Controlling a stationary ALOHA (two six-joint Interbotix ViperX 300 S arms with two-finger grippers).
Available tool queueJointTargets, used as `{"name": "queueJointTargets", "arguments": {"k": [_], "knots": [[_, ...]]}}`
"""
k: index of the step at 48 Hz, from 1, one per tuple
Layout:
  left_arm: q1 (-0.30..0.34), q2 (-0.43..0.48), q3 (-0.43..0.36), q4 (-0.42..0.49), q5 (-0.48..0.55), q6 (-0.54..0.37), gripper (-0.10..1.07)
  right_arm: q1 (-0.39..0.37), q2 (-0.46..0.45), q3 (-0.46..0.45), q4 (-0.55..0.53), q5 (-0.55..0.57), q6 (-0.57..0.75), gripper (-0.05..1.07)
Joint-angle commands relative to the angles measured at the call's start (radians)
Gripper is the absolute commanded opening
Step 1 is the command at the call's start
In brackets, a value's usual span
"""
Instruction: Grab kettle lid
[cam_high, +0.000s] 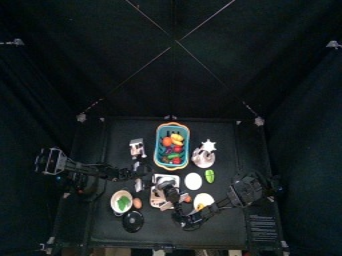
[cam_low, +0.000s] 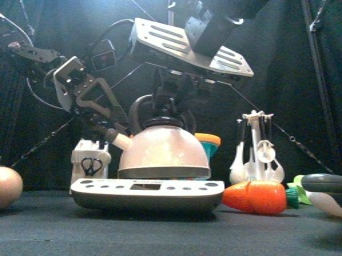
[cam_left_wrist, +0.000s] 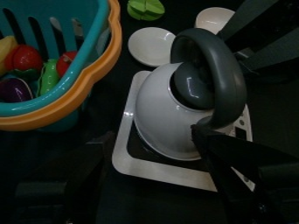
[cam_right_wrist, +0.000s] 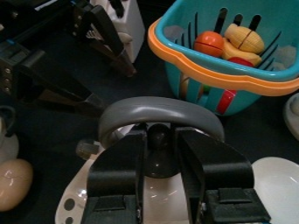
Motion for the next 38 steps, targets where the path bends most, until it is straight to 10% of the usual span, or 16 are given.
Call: {"name": "queueJointTargets", "arguments": {"k": [1,38], "knots": [[-0.002,-0.011,-0.009,0.0,-0.005,0.0,1.02,0.002,-0.063,-0.005,0.002,0.006,0.0,0.53],[0.006,-0.044,0.014,-0.003,-0.005,0.0,1.02,0.012,-0.083,0.011,0.035,-0.017,0.0,0.53]]}}
